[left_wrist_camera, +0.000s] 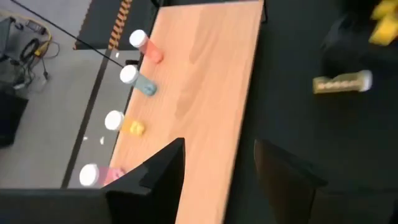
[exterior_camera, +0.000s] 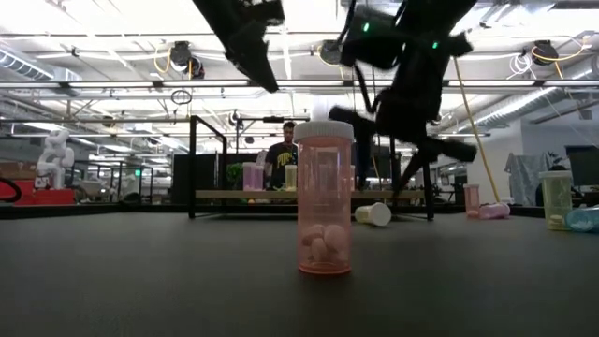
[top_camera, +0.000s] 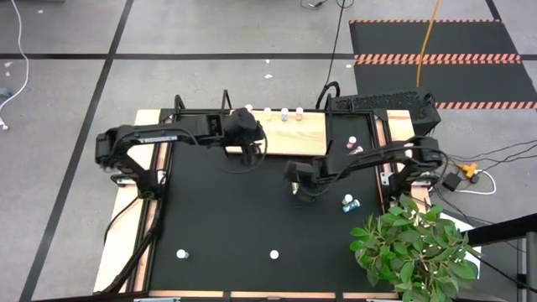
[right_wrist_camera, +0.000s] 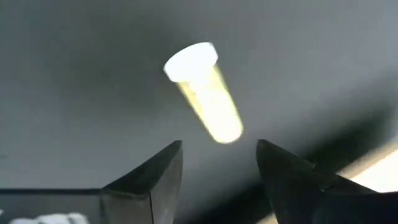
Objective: Pick and place medicine bottles onto shelf by color
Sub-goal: Put the bottom yellow pill bottle on the shelf aligned with the other yellow pill bottle
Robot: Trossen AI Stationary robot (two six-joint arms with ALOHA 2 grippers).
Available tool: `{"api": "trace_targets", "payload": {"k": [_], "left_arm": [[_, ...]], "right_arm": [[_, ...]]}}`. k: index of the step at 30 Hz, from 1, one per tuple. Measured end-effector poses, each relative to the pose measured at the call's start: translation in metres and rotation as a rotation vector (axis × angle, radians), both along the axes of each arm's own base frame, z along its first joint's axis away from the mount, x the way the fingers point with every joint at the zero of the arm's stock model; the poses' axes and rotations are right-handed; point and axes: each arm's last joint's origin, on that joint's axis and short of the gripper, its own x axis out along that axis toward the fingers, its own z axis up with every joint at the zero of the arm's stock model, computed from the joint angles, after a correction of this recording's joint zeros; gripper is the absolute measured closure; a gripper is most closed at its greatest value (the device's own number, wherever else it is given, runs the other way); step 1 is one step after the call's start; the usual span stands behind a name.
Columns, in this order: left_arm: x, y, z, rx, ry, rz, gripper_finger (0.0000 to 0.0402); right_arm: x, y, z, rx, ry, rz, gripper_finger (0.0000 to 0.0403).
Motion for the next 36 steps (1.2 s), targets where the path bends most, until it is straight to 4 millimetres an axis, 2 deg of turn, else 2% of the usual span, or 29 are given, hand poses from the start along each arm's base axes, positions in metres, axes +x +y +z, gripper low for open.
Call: {"api": "trace_targets", "payload": {"k": [8,13,19,23,28,33,36], "left_arm": [[-0.014,-0.018,0.014,-0.022,-0.016,0.026,0.021],[-0.014,-0.028,0.013,-0.002,0.002,0.011,0.0211],[-0.014,-0.031,0.013,0.029,0.017,-0.011,0.0211],[-0.014,-0.03,0.013,0.037,0.019,-0.006,0.0211],[-0.014,-0.029,0.014,0.037,0.018,0.001,0.0211],[-0.017,-0.029,0.017,0.04,0.004,0.001,0.0211],[-0.019,-0.028,0.027,0.06,-0.054,-0.005,0.0211]], "right_arm": [[0.013,-0.007,-0.027,0.058,0.023,0.095,0.0236],[0.013,-0.006,-0.031,0.091,0.034,0.067,0.026],[0.013,-0.006,-0.031,0.18,0.006,-0.089,0.0312],[0.012,-0.006,-0.027,0.252,-0.026,-0.242,0.0324],[0.01,-0.006,-0.01,0.339,-0.118,-0.44,0.0315],[0.002,-0.007,0.026,0.475,-0.295,-0.699,0.0315],[-0.004,-0.01,0.052,0.593,-0.419,-0.854,0.0315]]}}
